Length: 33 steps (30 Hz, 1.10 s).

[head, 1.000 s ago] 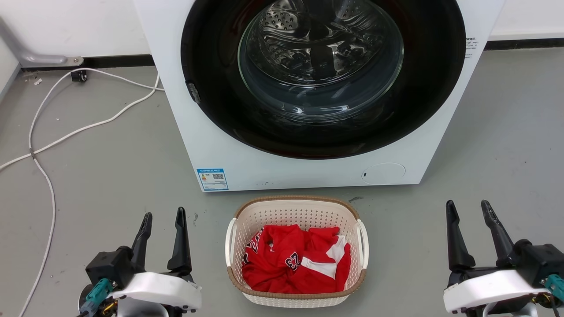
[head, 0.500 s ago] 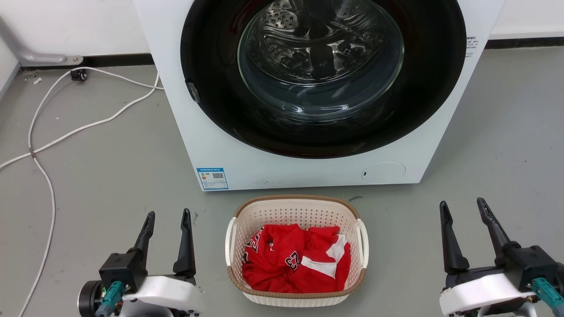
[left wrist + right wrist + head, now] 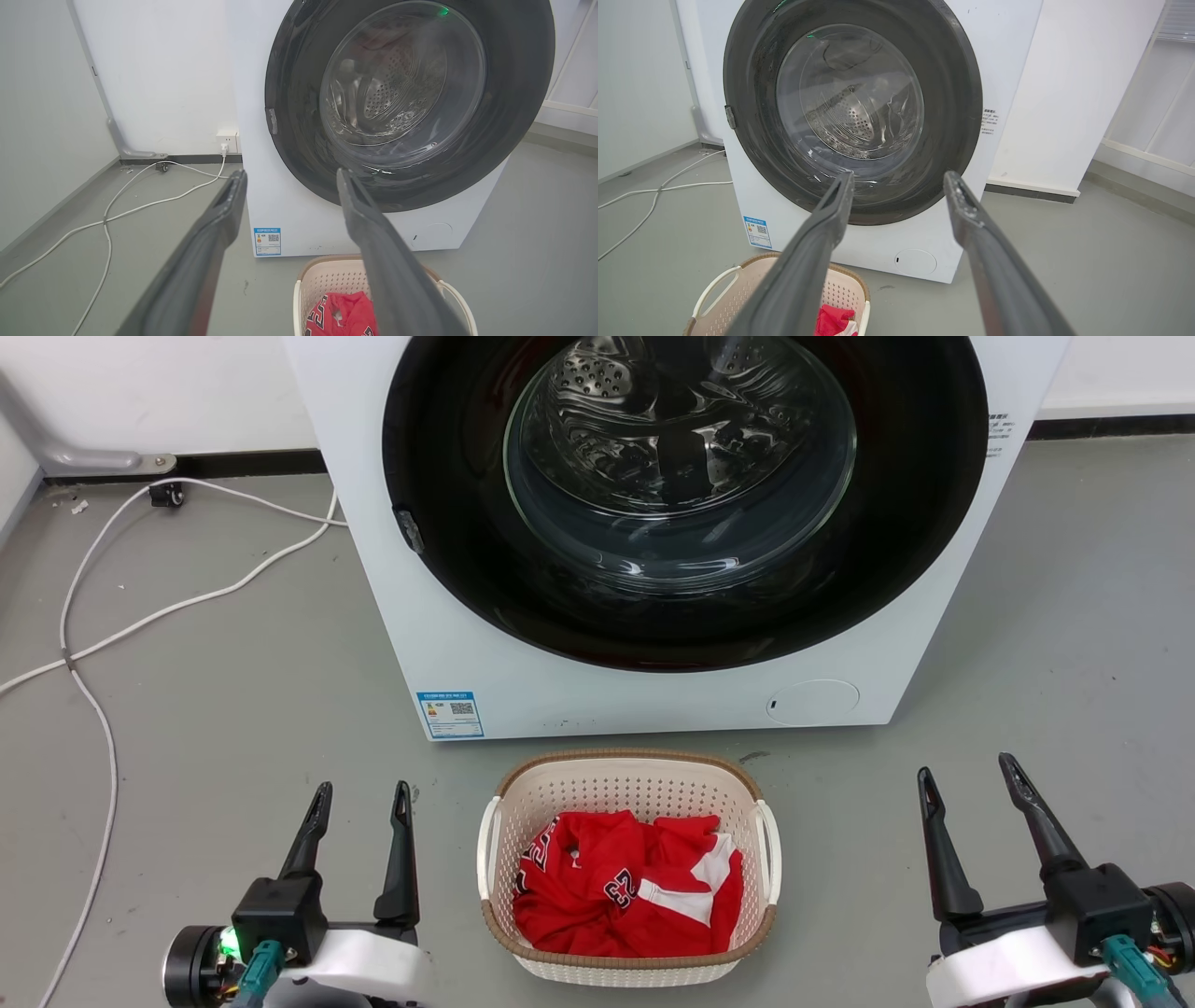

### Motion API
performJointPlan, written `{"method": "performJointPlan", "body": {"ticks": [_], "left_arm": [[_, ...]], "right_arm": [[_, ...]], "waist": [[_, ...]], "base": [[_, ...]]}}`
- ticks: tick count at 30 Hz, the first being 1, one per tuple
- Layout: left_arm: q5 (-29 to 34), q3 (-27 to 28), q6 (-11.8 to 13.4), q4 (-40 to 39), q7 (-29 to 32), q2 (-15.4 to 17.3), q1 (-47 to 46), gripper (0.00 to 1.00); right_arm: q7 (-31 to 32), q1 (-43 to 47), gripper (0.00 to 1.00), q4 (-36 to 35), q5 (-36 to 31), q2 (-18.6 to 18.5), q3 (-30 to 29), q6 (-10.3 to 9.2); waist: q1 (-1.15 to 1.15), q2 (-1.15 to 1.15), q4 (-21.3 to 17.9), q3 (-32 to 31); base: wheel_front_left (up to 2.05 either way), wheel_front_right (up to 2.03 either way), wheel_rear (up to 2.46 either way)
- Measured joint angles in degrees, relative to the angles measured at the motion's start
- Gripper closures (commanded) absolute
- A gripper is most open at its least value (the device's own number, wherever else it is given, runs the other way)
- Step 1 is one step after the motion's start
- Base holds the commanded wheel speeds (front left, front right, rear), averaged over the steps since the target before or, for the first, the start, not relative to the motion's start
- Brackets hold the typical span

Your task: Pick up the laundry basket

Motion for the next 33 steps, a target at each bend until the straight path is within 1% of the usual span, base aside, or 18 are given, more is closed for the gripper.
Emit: {"method": "performJointPlan", "body": {"ticks": [5, 11, 33], "left_arm": [[1.83, -0.01, 0.23, -0.25, -0.46, 0.01, 0.09, 0.0], [1.9, 0.0, 0.57, -0.24, -0.47, 0.02, 0.26, 0.0], [2.37, 0.04, 0.53, -0.07, -0.47, 0.02, 0.34, 0.0]], "right_arm": [[-0.49, 0.2, 0.0, -0.19, -2.12, -0.01, -0.01, 0.0], [-0.49, 0.2, 0.0, -0.1, -1.99, -0.01, -0.15, 0.0], [-0.49, 0.46, 0.0, 0.35, -0.14, -0.02, -0.41, 0.0]], "waist": [[0.0, 0.0, 0.04, -0.04], [0.0, 0.0, 0.04, -0.19], [0.0, 0.0, -0.02, -0.57]], "base": [[0.0, 0.0, 0.0], [0.0, 0.0, 0.0], [0.0, 0.0, 0.0]]}}
